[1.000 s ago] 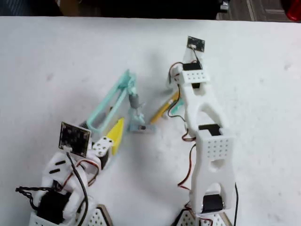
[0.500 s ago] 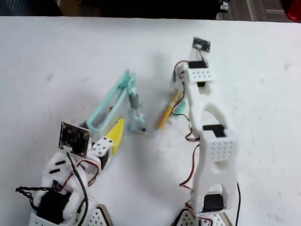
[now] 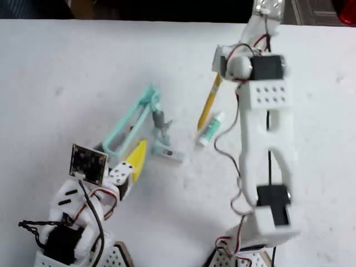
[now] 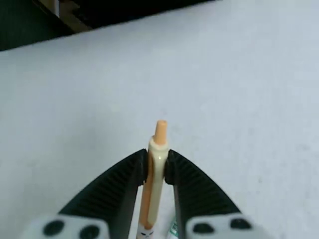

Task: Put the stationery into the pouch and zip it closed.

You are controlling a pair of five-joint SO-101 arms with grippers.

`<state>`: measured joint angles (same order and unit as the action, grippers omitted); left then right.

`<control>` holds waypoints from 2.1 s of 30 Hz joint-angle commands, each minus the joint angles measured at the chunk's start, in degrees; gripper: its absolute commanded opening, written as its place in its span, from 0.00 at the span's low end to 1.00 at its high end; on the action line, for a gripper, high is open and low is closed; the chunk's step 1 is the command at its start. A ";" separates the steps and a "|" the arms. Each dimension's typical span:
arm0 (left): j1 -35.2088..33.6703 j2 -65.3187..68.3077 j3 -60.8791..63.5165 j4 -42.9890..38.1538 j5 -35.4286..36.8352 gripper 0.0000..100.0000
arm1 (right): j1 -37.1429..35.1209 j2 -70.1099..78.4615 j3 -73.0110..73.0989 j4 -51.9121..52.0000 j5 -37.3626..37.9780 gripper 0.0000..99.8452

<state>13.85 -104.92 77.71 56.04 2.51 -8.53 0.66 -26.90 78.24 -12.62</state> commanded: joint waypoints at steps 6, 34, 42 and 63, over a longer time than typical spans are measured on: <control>0.75 0.13 -0.18 -1.05 0.62 0.19 | -7.08 -24.40 0.35 3.30 5.27 0.02; 1.01 0.13 0.09 -0.97 0.62 0.19 | -31.16 -49.10 24.44 -23.96 10.90 0.02; 1.10 0.13 0.09 -1.05 0.62 0.19 | -33.36 -43.12 25.67 -28.97 10.90 0.02; 1.10 0.13 0.09 -1.23 0.62 0.19 | -34.24 -36.62 16.62 -32.66 10.90 0.02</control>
<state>13.85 -104.92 77.71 56.04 2.51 -42.29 -36.53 -8.79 45.80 -2.51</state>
